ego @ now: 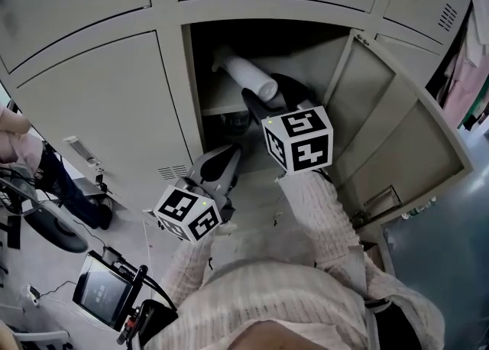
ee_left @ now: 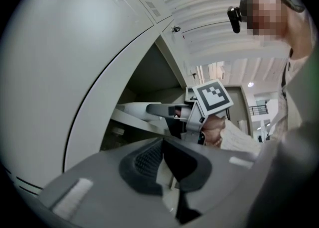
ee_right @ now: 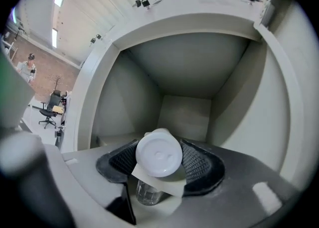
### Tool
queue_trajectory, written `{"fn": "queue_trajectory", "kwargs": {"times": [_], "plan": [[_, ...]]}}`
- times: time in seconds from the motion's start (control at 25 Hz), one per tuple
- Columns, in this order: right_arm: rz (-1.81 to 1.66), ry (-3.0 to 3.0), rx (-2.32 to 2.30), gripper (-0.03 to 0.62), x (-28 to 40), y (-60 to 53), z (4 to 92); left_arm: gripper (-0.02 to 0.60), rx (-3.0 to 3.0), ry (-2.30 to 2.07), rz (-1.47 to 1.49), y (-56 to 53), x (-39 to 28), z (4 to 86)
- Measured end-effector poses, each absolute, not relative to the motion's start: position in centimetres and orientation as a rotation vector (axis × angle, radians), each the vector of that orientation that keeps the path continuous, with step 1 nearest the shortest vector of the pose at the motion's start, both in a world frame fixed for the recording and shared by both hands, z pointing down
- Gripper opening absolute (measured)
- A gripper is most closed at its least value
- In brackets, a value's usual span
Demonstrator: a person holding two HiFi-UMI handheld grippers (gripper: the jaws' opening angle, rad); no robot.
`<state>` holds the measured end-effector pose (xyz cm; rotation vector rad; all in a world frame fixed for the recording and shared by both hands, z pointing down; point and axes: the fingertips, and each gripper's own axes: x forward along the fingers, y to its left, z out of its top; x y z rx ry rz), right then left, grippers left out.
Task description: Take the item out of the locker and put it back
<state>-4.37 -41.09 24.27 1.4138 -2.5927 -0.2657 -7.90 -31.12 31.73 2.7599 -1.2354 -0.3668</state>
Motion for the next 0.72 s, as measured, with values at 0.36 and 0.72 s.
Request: {"fn": "queue_trajectory", "kwargs": {"times": [0.36, 0.72], "plan": [[-0.268, -2.67, 1.493, 0.267, -2.0, -37.8, 23.3, 0.005, 2.792, -1.223, -0.367, -29.6, -7.4, 30.6], [-0.273, -2.809, 1.553, 0.267, 0.2, -33.5, 21.8, 0.005, 2.791, -1.215, -0.392, -28.3, -7.0, 29.9]]}}
